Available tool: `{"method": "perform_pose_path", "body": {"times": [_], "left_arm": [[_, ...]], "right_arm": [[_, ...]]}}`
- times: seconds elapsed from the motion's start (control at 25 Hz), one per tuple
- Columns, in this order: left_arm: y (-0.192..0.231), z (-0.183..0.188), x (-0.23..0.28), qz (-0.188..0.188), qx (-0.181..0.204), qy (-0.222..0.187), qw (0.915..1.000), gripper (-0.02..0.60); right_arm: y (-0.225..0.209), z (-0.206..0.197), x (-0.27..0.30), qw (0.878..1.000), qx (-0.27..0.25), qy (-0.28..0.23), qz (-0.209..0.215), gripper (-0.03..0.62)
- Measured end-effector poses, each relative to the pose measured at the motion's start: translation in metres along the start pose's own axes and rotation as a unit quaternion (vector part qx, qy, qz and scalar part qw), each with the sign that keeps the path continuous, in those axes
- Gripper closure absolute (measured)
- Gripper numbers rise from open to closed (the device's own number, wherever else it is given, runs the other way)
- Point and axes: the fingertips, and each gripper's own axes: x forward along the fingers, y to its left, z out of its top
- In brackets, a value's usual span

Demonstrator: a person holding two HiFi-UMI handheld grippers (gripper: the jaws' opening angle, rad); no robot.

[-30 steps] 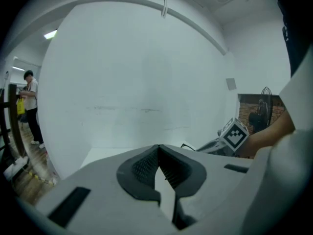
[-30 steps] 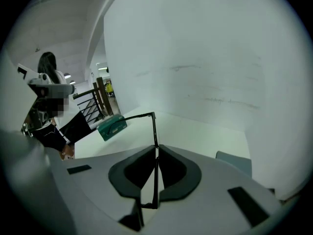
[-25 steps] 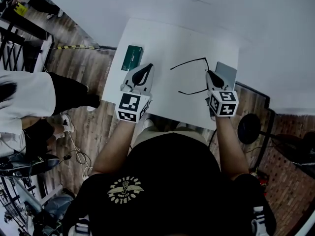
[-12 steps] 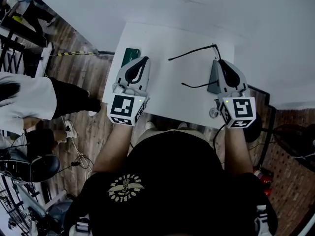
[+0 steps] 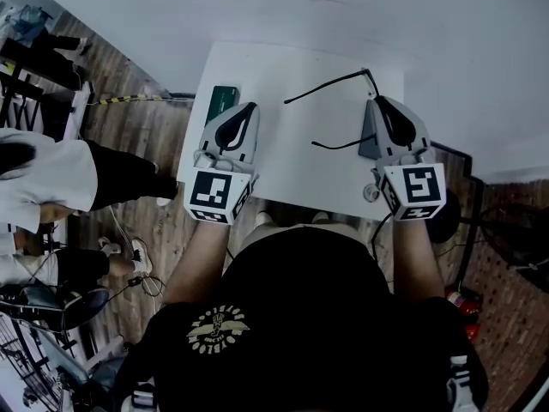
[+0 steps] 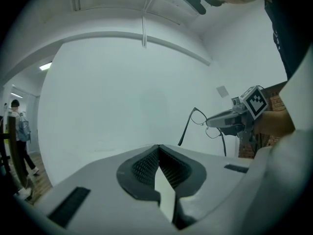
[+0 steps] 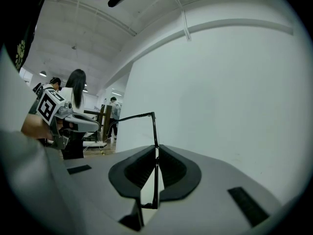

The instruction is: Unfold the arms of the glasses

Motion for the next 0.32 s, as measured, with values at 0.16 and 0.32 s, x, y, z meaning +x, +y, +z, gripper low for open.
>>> {"method": "perform_pose_path", "body": {"times": [0.16,0.32], "left_arm": [[-0.007,0.001,0.002,0.003,0.004,0.002,1.0000,0.574],[-0.017,0.006,0.007,0.005,0.007,0.000,1.0000,0.574]], "right_arm": [[-0.007,0.001,-0.004,1.000,0.003,-0.004,0.006,0.574],[-0.015,0.003,-0.010,1.000,0.004,-0.009,0.011,0.574]]}}
